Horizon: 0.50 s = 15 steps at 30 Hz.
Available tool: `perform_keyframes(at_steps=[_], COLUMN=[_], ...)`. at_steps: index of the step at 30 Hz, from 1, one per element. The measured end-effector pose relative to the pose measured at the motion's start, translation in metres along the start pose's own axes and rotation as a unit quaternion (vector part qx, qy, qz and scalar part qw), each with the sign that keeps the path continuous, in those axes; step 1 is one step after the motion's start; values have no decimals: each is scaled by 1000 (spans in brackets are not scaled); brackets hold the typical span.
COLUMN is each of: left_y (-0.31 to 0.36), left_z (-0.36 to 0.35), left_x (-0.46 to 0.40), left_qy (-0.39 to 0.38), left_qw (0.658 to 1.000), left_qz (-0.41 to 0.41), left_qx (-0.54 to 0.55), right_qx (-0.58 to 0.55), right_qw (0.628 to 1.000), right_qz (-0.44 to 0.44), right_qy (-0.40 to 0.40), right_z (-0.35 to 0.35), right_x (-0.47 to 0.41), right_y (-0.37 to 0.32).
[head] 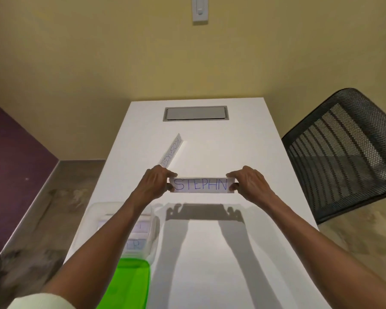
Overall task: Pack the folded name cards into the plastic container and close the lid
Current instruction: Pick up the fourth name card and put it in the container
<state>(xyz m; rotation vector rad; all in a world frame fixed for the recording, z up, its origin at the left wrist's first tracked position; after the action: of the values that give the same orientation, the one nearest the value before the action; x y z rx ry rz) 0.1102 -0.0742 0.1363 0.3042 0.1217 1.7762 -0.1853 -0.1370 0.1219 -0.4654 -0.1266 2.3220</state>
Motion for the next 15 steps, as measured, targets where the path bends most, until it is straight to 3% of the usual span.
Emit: perform_keyframes(at_steps=[15], left_y=[-147], left_z=[17], left_x=[85], left_qy=[-14], left_qw=[996], left_qz=[84], left_qx=[21], right_qx=[-4], right_qw=[996], right_qz=[43], right_qy=[-80], right_z=[-53], right_x=[-12], right_y=[-155])
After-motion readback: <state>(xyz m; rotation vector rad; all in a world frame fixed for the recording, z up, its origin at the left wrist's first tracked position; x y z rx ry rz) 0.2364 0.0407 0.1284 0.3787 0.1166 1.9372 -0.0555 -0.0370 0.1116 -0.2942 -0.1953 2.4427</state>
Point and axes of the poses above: each hand's wrist, its own x-axis away from the middle knuckle, its own z-axis out of the back of the hand, y = z × x, the point moved 1 cm from there along -x, towards the middle knuckle, and after that the axes turned 10 degrees about z, right-handed, at the moved point
